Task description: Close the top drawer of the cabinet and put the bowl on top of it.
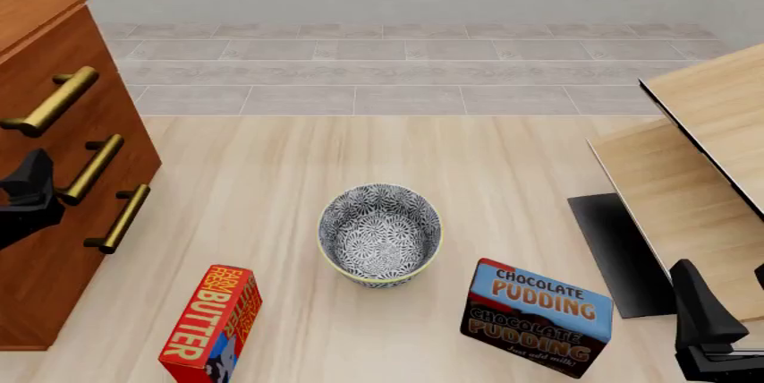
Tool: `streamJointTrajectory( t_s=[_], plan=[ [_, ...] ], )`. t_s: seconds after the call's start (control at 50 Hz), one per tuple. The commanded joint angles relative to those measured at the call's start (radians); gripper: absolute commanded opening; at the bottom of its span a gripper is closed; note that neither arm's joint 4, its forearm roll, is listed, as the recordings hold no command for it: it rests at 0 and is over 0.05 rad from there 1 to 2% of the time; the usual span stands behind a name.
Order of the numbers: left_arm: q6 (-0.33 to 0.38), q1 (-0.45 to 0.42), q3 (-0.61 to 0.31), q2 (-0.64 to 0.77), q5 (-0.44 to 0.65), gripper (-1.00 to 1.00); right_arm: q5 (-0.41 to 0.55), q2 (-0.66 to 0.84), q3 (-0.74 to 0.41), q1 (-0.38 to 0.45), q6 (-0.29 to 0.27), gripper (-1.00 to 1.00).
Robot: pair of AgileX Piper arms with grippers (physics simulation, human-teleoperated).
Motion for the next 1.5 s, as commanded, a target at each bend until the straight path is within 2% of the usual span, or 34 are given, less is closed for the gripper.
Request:
streamJointTrajectory(
  t_s=[0.02,0.98,1.14,1.5],
  plan=[
    [0.018,0.017,-0.009,0.034,-0.007,1.00,-0.002,0.000,0.002,0.000,0.000,1.00],
    [0.012,0.079,-0.023,0.075,-0.022,1.00,-0.002,0.000,0.002,0.000,0.000,1.00],
    [0.010,0.019,-0.027,0.009,0.043,1.00,-0.002,0.000,0.002,0.000,0.000,1.00],
    [0.017,-0.084,-0.062,-0.024,0.131,1.00,-0.002,0.000,0.002,0.000,0.000,1.00]
  ],
)
